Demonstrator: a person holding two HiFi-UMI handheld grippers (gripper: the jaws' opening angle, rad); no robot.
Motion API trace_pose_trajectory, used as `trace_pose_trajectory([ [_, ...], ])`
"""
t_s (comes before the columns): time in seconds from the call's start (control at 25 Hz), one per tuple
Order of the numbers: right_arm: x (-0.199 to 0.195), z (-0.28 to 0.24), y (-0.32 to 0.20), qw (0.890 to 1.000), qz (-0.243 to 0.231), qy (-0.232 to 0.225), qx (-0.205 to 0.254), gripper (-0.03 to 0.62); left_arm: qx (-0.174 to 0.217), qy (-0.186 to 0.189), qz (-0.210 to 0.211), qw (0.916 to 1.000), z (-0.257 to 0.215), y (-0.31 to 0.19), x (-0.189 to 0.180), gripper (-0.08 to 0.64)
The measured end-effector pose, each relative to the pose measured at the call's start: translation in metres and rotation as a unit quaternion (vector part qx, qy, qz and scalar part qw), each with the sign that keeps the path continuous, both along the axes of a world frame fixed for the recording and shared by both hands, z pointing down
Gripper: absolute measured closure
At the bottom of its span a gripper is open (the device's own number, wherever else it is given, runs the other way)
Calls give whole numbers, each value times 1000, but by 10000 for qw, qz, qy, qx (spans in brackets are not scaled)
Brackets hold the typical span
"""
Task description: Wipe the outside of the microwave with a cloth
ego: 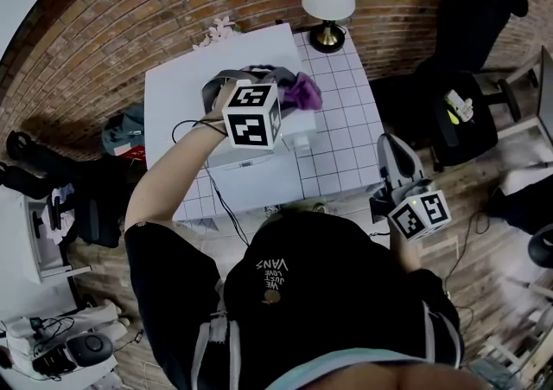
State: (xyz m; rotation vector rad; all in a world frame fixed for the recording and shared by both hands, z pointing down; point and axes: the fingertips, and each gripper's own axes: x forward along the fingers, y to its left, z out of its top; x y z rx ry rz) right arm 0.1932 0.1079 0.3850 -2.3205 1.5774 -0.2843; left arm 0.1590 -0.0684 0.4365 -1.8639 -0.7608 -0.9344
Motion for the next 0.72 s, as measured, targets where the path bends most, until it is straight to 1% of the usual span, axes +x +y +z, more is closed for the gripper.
trace_pose_trajectory([
  [0.16,4,-1,5,10000,-54,9,-15,588,-65,67,-40,9999,-2,7,6,419],
  [0.24,5,-1,3,9999,-136,3,-11,588,-245,221,-198,9993,-8,7,9,419],
  [0.32,4,0,-2,9996,-281,-22,-3,588,-566,475,-465,9962,-18,3,10,419],
  [0.44,-1,3,-14,9984,-558,16,-60,588,-1074,916,-886,9860,-34,-4,6,419],
  [0.6,-16,-1,-34,9967,-797,110,-42,588,-1412,1443,-1267,9712,-51,-23,-17,419],
  [0.72,-34,-1,-50,9960,-887,111,-2,588,-1748,1798,-1532,9559,-65,-44,-43,419],
])
